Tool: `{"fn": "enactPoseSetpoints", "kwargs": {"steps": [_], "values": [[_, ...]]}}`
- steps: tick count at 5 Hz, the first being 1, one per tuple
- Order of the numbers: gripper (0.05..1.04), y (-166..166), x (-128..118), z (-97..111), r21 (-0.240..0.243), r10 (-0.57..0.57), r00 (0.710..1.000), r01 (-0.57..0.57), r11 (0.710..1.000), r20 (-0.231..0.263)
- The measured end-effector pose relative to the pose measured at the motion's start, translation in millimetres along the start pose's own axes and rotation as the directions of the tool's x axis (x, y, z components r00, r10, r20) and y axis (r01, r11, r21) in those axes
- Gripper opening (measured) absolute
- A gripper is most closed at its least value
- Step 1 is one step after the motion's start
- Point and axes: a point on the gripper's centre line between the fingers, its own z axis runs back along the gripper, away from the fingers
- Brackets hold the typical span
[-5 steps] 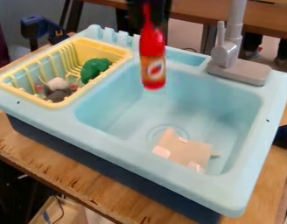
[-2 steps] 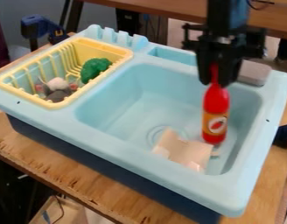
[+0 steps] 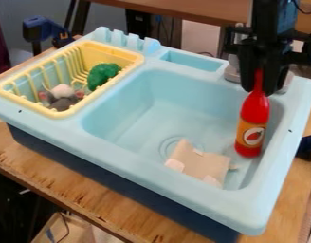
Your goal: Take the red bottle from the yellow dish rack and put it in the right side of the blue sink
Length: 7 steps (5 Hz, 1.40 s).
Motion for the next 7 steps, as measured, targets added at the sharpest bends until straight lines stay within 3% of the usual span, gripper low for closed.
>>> {"fn": "enactPoseSetpoints", "kwargs": {"steps": [1, 2, 3, 4, 5, 6, 7], "values": [[0.394, -4.7, -0.9, -3.2, 0.026, -0.012, 1.0, 0.012, 1.0, 0.003], [0.702, -8.4, -5.5, -5.7, 0.073, -0.023, 0.999, 0.025, 0.997, -0.026], [0.972, -10.6, -5.5, -4.9, 0.075, -0.013, 1.0, 0.015, 0.997, -0.024], [1.006, -11.8, -4.5, 8.8, 0.076, 0.01, 1.0, -0.011, 0.997, 0.001], [1.001, -4.9, -19.1, 40.7, 0.181, 0.1, 0.994, -0.106, 0.978, 0.042], [1.001, -2.4, -60.7, 73.6, 0.24, 0.155, 0.985, -0.169, 0.956, 0.075], [1.001, 9.3, -100.6, 85.6, 0.245, 0.198, 0.978, -0.208, 0.947, 0.065]]}}
